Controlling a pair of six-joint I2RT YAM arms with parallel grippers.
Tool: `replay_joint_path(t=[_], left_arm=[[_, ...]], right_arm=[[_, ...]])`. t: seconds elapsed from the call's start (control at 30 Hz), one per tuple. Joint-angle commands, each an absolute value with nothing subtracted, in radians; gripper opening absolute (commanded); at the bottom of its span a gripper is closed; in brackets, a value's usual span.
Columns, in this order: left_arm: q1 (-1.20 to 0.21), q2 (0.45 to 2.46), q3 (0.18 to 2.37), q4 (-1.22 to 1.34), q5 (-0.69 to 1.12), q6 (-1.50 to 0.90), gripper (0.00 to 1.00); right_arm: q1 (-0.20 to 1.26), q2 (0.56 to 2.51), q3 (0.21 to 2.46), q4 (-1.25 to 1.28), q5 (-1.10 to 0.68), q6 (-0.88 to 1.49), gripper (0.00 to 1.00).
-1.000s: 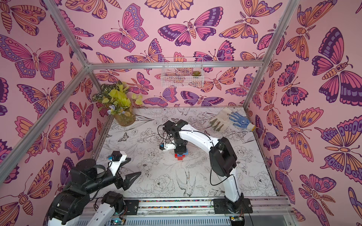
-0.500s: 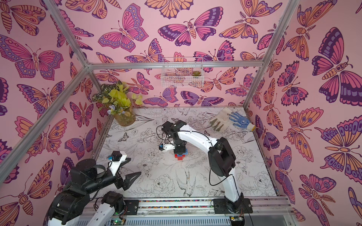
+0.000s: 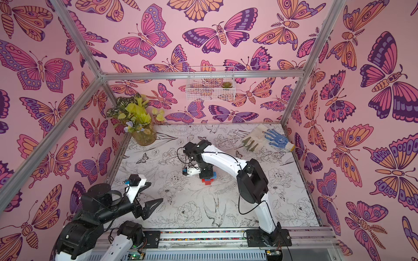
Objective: Assemble the letter f with lego
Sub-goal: Assemble the lego brick with the lego brick.
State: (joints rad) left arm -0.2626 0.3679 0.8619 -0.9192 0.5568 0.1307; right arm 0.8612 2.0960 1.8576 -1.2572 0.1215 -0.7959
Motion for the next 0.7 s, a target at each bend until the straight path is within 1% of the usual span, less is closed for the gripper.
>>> replay_joint_path(t=[0.0,0.2,0.67], left_arm=[[-0.268,0.353,0.868,-0.936,0.562,0.143,1.00],[-0.268,0.348,0.868,-0.936,0.562,0.143,1.00],[-0.268,0.356,0.870,-0.937,0.563,0.144,1.00]], right_arm=[[0.873,2.182,1.855,-1.296,0.118,-0.781,0.20],[0.879,2.216,1.888,-1.321,0.124,-0.776,0.21],[0.878,2.226,1.879,-1.306,0.119,-0.774,0.22]])
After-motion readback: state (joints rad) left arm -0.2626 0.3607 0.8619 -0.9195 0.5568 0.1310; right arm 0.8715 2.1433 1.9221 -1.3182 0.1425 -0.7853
